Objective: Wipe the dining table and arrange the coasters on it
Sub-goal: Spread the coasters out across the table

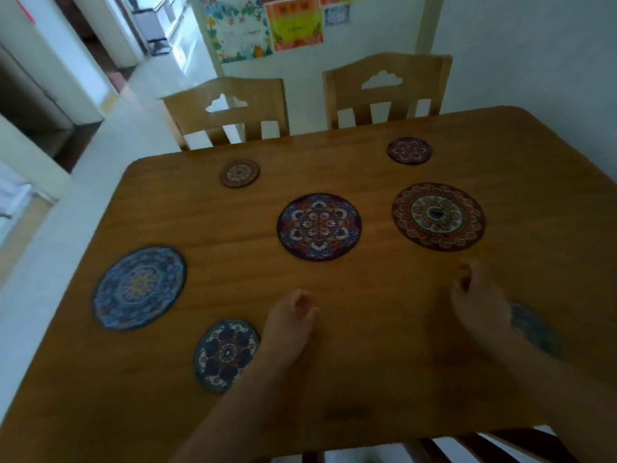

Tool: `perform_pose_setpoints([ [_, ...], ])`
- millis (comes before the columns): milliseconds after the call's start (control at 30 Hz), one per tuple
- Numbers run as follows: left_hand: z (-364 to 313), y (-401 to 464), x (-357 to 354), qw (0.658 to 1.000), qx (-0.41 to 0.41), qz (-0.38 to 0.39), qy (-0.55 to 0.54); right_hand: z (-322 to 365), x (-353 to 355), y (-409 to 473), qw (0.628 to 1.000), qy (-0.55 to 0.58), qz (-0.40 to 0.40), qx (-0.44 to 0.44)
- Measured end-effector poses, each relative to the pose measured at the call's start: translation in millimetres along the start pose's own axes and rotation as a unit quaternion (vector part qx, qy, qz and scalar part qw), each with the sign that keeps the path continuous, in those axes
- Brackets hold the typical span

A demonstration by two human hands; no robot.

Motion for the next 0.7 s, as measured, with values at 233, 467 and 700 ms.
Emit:
perform_pose_setpoints([
  [233,89,3,130,0.987,0.021,-0.153,-0.043,164,-112,-37,0.981,0.096,0.143,0.088],
  [467,217,44,257,0.94,0.194,-0.279,-0.031,319,-242,-88,0.917,0.212,0.338,-0.009],
  [700,265,82,304,0.908,0.269,-0.273,-0.17,387,-321,-106,0.875,0.291,0.341,-0.183],
])
Point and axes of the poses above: each hand's wrist, its own y-axis towards the middle knuckle, its own x-axis out of the back of the hand, z = x × y, the point moved 4 cm from there along y, towards the middle knuckle, and after that the axes turned 4 degrees about x, right-handed, at the moved point
